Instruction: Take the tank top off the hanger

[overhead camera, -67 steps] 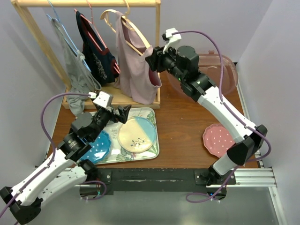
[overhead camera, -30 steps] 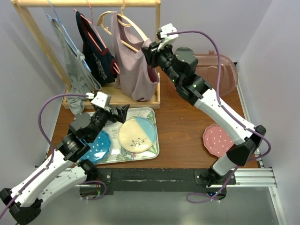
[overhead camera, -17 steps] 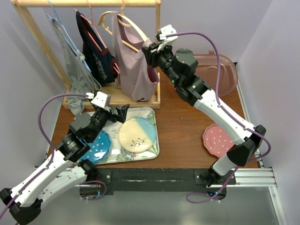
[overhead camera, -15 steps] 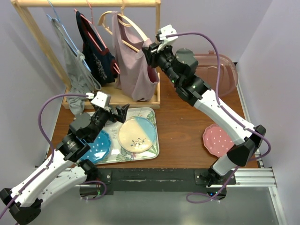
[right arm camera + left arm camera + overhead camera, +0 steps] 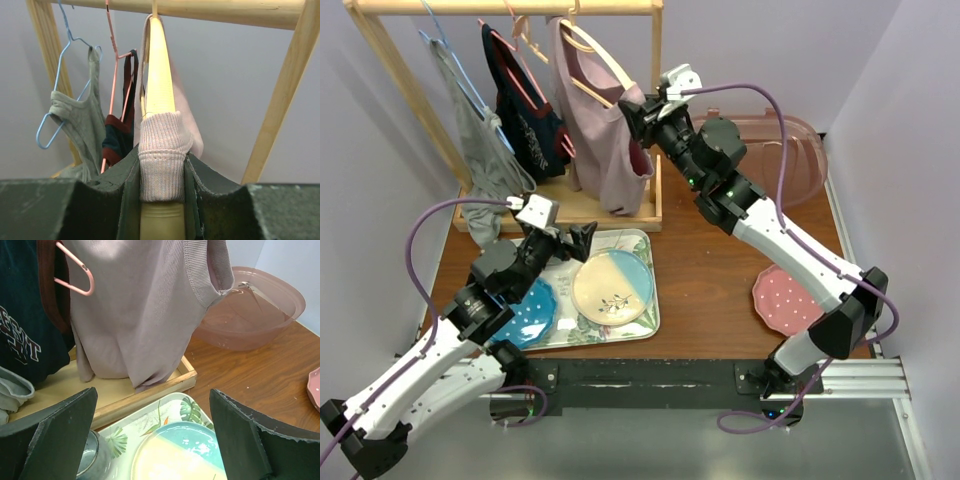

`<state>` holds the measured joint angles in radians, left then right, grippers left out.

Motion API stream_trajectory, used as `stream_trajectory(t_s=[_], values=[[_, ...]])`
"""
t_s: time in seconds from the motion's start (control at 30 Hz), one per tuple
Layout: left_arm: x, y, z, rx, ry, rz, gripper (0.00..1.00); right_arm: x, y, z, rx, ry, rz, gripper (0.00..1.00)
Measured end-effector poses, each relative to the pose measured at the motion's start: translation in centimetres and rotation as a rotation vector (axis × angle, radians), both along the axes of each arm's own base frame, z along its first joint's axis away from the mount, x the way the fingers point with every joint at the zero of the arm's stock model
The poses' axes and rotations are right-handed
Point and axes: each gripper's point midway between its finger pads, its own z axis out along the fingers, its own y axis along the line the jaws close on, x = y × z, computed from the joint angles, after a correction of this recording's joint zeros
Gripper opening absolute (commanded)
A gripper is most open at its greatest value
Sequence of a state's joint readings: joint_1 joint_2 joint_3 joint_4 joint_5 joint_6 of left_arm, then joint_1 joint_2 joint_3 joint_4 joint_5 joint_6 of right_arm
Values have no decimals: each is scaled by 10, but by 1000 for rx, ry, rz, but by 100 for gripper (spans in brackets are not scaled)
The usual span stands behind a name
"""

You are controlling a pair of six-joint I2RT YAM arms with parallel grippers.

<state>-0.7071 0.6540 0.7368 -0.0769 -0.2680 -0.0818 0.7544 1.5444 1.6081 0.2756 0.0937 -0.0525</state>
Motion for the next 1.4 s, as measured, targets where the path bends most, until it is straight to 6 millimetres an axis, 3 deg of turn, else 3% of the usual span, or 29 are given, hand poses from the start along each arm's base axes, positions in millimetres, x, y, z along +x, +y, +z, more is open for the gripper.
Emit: stream_trajectory(t_s=[0.23, 0.43, 0.5, 0.6, 0.73, 0.8, 0.87, 1.07, 1.4], values=[[0, 0, -1, 3, 2, -1, 99, -10, -9, -2, -3, 2, 3, 0], [-2, -4, 9, -2, 2, -27, 95, -41, -39, -3, -31, 27, 1, 0], [-2, -10, 34, -20, -4, -49, 90, -56, -51, -3, -31, 26, 6, 0], [0, -21, 102, -112, -63, -83, 86, -78, -66, -8, -33, 29, 29, 0], [-3, -31, 191, -251, -151, -134, 80, -104, -72, -23, -31, 44, 107, 0], [-5, -34, 218, -310, -178, -156, 77, -113, -74, -34, -34, 62, 134, 0], [-6, -35, 233, -349, -189, -167, 74, -120, -75, -44, -34, 77, 154, 0], [2, -51, 238, -389, -184, -201, 59, -137, -80, -62, -24, 112, 201, 0], [33, -79, 209, -336, -119, -201, 58, -156, -85, -63, 11, 119, 257, 0]])
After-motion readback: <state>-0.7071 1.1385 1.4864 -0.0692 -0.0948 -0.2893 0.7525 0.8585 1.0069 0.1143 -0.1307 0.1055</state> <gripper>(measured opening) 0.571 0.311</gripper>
